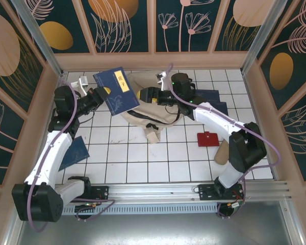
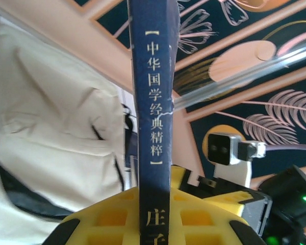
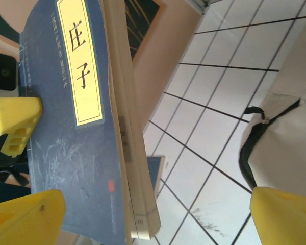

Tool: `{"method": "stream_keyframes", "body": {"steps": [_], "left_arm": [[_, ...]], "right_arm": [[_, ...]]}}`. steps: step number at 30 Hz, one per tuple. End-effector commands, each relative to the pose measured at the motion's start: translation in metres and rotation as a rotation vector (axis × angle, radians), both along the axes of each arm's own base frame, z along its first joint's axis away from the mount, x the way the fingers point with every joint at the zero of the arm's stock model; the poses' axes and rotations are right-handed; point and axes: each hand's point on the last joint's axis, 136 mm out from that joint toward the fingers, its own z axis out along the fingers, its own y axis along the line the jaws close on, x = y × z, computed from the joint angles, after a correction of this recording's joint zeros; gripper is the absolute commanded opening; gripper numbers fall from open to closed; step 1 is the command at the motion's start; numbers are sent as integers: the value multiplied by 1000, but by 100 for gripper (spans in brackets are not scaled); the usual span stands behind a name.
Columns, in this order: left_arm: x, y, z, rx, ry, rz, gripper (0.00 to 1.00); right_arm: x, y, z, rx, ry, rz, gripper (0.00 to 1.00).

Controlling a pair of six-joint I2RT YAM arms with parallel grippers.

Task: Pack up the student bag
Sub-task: Pass the book.

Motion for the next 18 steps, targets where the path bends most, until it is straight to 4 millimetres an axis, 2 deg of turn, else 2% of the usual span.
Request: {"method": "stream_keyframes", "body": {"steps": [1,5,8,10,15,18], "left_arm": [[0,-25,43,-71,-123,-108,0],[5,-39,53,-146,-139,-163,0],[6,-41,69,-213,-179,-184,0],[8,-42,71,-221,-187,-189,0],[18,-42,58,-208,-159,-179,0],[20,-42,53,-208,-152,-174,0]], "right_arm": [[-3,11,27,95,-14,120,95],[-2,16,30,150,24,179,96],[-16,16,40,236,51,251,95],[-15,1,51,304,65,252,95],[-31,-2,69,366,80,338,91],[-33,-6,70,368,90,330,86]]}}
